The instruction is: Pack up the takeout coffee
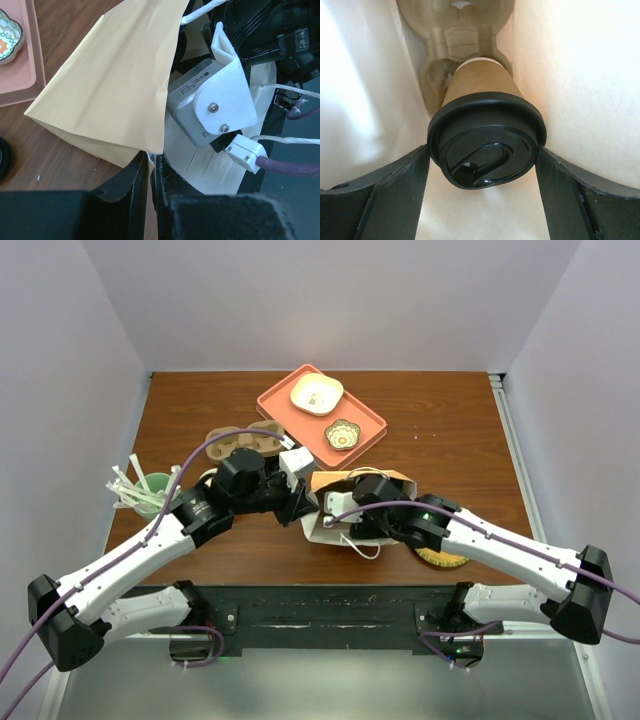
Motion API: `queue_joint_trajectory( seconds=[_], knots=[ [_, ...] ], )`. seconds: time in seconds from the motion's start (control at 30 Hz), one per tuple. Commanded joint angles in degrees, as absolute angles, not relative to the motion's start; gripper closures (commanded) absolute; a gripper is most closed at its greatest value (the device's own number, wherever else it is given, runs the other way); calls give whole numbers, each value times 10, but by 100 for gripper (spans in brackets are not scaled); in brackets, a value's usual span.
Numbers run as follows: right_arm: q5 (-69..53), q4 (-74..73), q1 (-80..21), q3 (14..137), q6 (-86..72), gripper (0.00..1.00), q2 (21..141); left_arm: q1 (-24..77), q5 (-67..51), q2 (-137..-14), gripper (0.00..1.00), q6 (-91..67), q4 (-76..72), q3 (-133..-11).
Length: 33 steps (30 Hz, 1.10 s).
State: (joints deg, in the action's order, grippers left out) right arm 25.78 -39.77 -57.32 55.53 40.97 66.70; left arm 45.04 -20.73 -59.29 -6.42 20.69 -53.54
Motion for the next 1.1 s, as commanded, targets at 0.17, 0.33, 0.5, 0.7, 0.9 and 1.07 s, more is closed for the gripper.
queue_joint_trajectory(
  seconds=[0.17,0.33,0.5,0.7,0.9,1.07],
  knots=[
    [259,-414,-571,548,433,36,656,452,-221,-577,83,-56,179,-528],
    [269,-381,-571,531,454,36,664,454,-228,-578,83,-51,173,-526],
    [286,-347,-570,526,459,36,678,457,-237,-577,83,-51,172,-526],
    [287,-323,-569,519,468,36,693,459,-241,-575,82,-53,166,-521],
    [294,-302,-569,519,474,36,702,461,-243,-574,82,-55,166,-520],
    [276,-295,-569,519,469,37,690,462,-243,-574,83,-60,167,-517]
  ],
)
